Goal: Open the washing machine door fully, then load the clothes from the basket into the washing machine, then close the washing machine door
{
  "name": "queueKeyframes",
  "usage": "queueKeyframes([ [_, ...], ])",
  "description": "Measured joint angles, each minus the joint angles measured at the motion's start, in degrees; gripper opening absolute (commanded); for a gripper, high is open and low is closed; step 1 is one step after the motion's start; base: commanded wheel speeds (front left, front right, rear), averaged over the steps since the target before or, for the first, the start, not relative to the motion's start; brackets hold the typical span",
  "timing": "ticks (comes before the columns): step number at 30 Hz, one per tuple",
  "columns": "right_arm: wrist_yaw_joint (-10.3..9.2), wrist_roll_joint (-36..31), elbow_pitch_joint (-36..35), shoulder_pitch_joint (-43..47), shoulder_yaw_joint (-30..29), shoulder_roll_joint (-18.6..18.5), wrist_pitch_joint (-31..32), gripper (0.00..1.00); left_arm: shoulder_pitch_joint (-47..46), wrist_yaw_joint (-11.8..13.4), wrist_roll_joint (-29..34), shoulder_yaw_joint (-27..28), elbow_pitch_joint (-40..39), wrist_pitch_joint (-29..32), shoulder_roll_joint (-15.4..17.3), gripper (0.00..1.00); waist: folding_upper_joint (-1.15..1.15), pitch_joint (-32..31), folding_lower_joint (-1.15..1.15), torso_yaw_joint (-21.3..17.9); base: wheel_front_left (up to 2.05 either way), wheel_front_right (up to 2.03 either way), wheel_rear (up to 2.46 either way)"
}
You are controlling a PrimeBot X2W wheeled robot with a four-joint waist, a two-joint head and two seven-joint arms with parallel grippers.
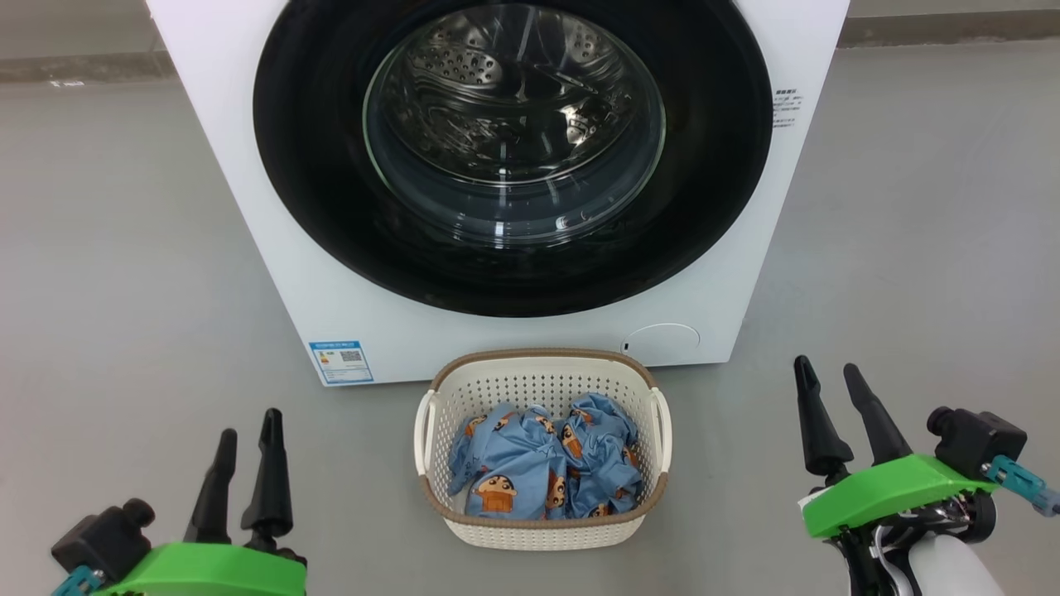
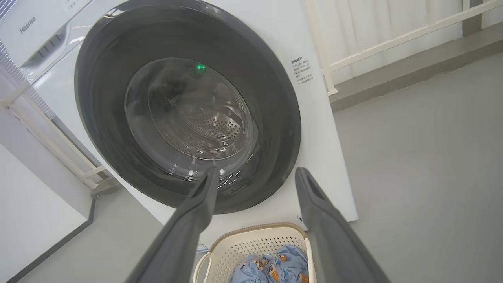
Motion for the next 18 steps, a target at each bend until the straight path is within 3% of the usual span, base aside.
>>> queueKeyframes([
  [18,0.00,-11.61,3.10,-1.79,0.85,-0.08,-2.79,1.00,-0.16,0.10,10.27,0.02,1.54,-2.90,0.11,1.00,0.00,-0.64,0.00,0.11,0.00,0.00,0.00],
])
